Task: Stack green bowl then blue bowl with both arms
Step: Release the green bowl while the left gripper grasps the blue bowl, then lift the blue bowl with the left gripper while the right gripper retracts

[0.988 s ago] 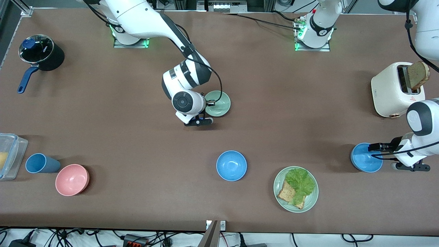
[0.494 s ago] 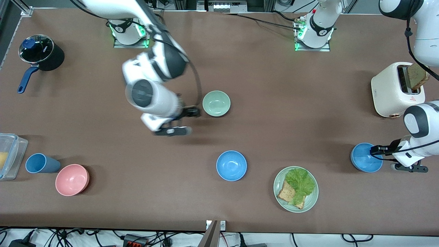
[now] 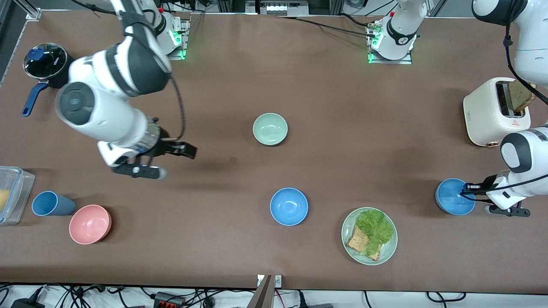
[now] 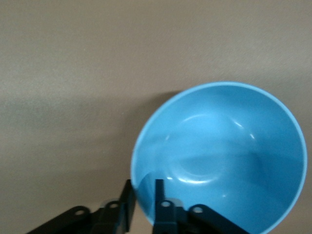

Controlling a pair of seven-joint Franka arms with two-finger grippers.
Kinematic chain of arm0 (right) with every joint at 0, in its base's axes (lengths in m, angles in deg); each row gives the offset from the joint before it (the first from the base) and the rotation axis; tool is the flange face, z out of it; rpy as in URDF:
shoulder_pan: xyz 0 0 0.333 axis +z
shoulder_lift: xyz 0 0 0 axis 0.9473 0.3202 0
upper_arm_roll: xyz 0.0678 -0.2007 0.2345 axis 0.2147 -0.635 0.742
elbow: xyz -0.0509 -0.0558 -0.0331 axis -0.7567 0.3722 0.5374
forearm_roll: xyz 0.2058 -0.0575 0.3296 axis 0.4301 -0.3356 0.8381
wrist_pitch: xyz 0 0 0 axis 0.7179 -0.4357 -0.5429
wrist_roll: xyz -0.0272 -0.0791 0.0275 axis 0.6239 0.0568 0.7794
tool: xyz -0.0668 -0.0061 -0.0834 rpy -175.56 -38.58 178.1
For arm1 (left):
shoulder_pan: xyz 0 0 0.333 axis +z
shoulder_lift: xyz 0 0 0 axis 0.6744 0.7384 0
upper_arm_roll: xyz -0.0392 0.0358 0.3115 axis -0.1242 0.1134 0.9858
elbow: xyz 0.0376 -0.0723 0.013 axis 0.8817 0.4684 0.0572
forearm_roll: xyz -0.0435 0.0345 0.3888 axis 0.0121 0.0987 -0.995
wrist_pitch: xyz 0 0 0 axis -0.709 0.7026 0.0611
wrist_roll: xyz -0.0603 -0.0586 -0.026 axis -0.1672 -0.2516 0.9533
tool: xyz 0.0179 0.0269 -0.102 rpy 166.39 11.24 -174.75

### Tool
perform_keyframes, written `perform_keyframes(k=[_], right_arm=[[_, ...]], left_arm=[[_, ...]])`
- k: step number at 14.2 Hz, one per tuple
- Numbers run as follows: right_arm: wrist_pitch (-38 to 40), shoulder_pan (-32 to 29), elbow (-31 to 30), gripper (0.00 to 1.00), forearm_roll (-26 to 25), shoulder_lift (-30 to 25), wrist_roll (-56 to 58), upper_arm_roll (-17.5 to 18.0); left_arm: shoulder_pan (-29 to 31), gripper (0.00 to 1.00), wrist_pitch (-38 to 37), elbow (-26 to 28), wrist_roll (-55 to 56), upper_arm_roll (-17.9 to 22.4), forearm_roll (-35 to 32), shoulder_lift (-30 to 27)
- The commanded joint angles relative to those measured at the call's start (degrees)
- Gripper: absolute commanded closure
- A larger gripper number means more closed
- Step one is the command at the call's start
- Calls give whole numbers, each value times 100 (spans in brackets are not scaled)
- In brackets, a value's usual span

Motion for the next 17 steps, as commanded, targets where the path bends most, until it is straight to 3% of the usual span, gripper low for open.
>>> perform_keyframes(k=[1, 3, 6, 10, 11, 13, 17], right_arm=[[180, -242, -41, 0, -124, -184, -33, -100], [180, -346, 73, 0, -124, -351, -25, -294], [285, -1066, 257, 0, -159, -483, 464, -111], [461, -2278, 231, 0, -754, -746, 1652, 696], [566, -2507, 231, 0, -983, -852, 1811, 890], [803, -2527, 257, 0, -1283, -975, 2188, 875], [1102, -2589, 266, 0, -1249, -1020, 2340, 717]], left_arm=[[-31, 99, -50, -178, -89, -47, 122, 56], [-5, 100, -102, -178, -106, -248, 113, 13], [-5, 100, -663, -169, -37, -520, 131, -242], [-5, 100, -1761, -152, 436, -1205, 262, -751], [-5, 100, -1894, -108, 839, -1451, 263, -874], [21, 100, -2193, -73, 1664, -2012, 306, -1033], [-4, 100, -2055, 288, 4474, -3366, 315, -1236]])
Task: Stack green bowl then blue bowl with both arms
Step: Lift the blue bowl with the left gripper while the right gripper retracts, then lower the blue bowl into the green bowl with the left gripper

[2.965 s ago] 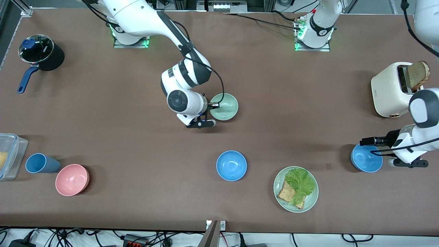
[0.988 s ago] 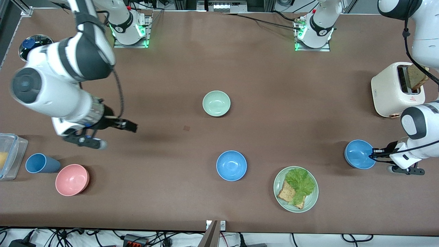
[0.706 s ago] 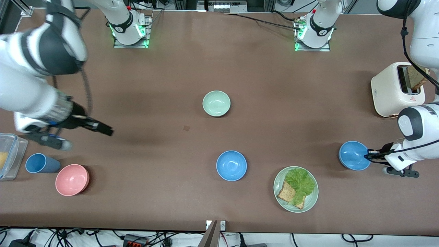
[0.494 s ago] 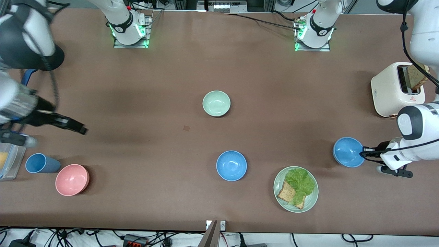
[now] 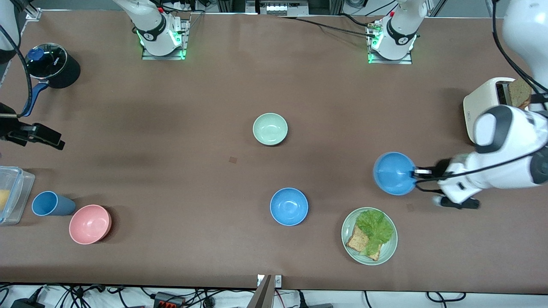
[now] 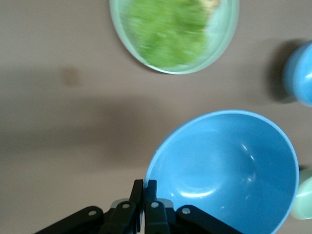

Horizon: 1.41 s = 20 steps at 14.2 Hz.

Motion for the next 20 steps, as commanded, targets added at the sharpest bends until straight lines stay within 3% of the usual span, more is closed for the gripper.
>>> perform_keyframes(k=[1, 5, 8, 11, 15, 20], right_arm=[[312, -131, 34, 0, -72, -41, 122, -29], [507, -167, -202, 0, -115, -365, 122, -21], [87, -166, -982, 0, -72, -786, 113, -12], [-311, -149, -1731, 0, -80, -1226, 122, 23], [-241, -61, -1584, 0, -98, -1158, 88, 49], [-284, -87, -1469, 0, -45, -1087, 113, 32]], left_arm=[[22, 100, 399, 484, 1636, -700, 70, -184], [-135, 100, 1761, 1582, 3844, -1544, -26, -333], [-627, 100, 2026, 1988, 4715, -1554, -35, -710], [-1189, 100, 2359, 2120, 5480, -1519, -61, -685], [-1384, 100, 3238, 2787, 5956, -1519, -588, -650], [-1770, 100, 3625, 2937, 6447, -1370, -1132, -378]])
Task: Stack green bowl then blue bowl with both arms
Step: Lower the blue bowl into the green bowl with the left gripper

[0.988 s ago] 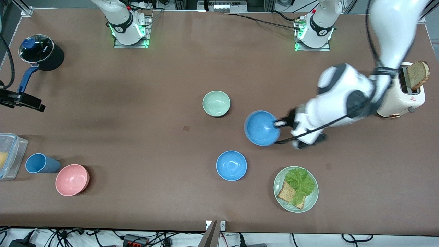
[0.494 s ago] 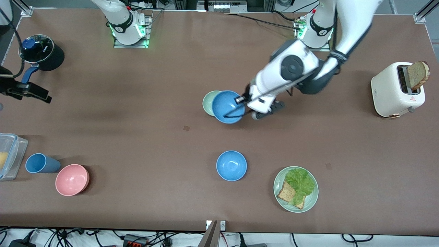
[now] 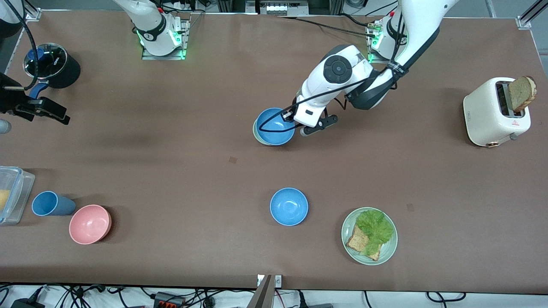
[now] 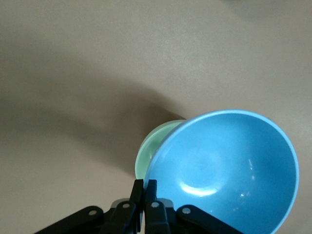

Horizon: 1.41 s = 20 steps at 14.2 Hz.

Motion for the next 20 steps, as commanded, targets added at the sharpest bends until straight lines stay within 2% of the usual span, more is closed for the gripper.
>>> perform_keyframes(k=[1, 8, 11, 13, 15, 17, 20], right_arm=[[-33, -4, 6, 0, -38, -11, 58, 7], [-59, -161, 6, 0, -3, -2, 58, 25], [-68, -319, 6, 0, -3, 7, 58, 208], [-68, -443, 6, 0, -3, 16, 58, 376], [-68, -443, 6, 0, -3, 42, 58, 385], [-42, -435, 6, 0, -3, 34, 58, 385], [-6, -382, 6, 0, -3, 25, 76, 394]], left_arm=[[-264, 100, 279, 88, 521, 109, -520, 119], [-484, 100, 438, 79, 707, 285, -891, 427], [-599, 99, 447, 79, 760, 347, -891, 454], [-573, 84, 438, 44, 813, 356, -891, 445], [-538, 82, 368, 1, 909, 347, -891, 392], [-407, 77, 333, -43, 997, 303, -883, 305], [-152, 75, -158, -262, 954, 155, -874, 217]])
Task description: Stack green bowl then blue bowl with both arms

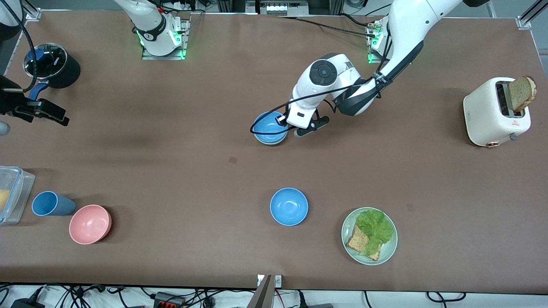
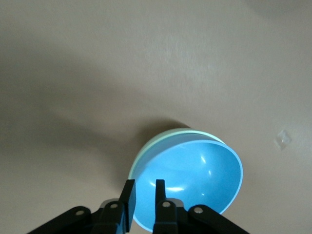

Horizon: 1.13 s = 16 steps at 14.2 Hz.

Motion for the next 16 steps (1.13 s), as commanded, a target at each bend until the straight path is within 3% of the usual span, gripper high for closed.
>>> perform_keyframes(k=[1, 5, 7, 13, 16], right_arm=[[23, -105, 8, 0, -12, -24, 76, 121], [23, -105, -1, 0, -4, -24, 304, 121], [-21, -105, -1, 0, 40, -7, 278, 121], [6, -97, -1, 0, 31, -7, 304, 121], [14, -79, -1, 0, 31, -15, 304, 112]], left_arm=[[372, 75, -563, -233, 121, -290, -168, -196], [1435, 75, -844, -453, -360, -896, -176, -196], [1779, 75, -1466, -882, -1115, -1064, -159, -161], [2473, 73, -2838, -1893, -4004, -1047, 60, -82], [2658, 71, -3542, -2437, -5412, -672, 393, -134]])
